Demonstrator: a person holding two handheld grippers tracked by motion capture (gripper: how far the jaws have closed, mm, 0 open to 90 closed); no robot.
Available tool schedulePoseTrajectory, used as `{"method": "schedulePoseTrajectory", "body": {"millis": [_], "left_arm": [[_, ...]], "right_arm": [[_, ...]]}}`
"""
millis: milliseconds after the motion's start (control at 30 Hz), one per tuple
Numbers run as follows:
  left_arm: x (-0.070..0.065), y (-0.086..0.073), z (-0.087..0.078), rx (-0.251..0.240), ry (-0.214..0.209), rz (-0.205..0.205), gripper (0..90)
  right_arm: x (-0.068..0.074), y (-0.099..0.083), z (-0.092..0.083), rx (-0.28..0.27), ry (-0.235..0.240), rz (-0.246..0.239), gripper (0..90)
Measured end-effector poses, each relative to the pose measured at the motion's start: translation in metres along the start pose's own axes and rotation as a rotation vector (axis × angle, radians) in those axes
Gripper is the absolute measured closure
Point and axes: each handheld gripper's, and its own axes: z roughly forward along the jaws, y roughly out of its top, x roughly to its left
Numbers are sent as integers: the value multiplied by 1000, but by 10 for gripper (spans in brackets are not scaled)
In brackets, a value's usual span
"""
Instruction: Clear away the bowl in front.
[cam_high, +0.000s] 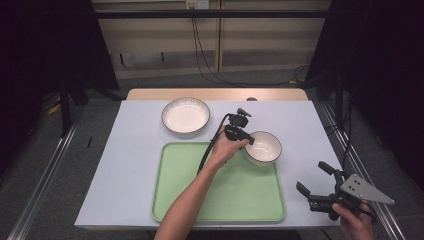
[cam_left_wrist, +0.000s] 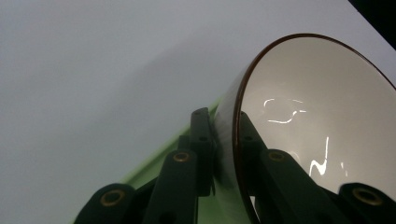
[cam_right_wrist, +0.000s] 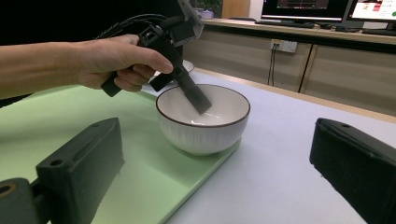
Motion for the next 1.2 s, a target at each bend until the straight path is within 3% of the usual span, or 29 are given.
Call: {"method": "schedulePoseTrajectory", "body": {"millis": [67, 100, 300, 333, 400, 500, 600, 733, 800, 967, 1133, 1200], "left_arm": [[0, 0, 1, -2, 6, 18, 821], [0, -1, 1, -12, 4, 3, 817], [0, -2, 2, -28, 4, 13, 811], [-1, -3, 3, -41, 8, -3, 799], [-1, -3, 3, -26, 29, 23, 762], [-2, -5, 3, -29, 29, 20, 703], [0, -5, 1, -62, 17, 31, 624], [2, -5, -2, -76, 17, 87, 461], [1, -6, -2, -95, 39, 86, 404], [3, -6, -2, -108, 77, 92, 140], [3, -6, -3, -142, 73, 109, 22], [2, -6, -4, -148, 77, 116, 48]], "right_arm": [[0, 0, 0, 2, 2, -1, 23], [0, 0, 0, -4, 2, -1, 23], [0, 0, 0, -5, 2, -3, 23], [0, 0, 0, 1, 3, -3, 23], [0, 0, 0, -5, 2, -2, 23], [1, 0, 0, -3, 4, -1, 23], [1, 0, 0, 1, 5, -3, 23], [1, 0, 0, -2, 6, -1, 23], [0, 0, 0, -1, 8, 0, 23], [1, 1, 0, 0, 6, 0, 22], [1, 0, 0, 2, 10, 0, 22], [1, 0, 1, 0, 5, 0, 22]]}}
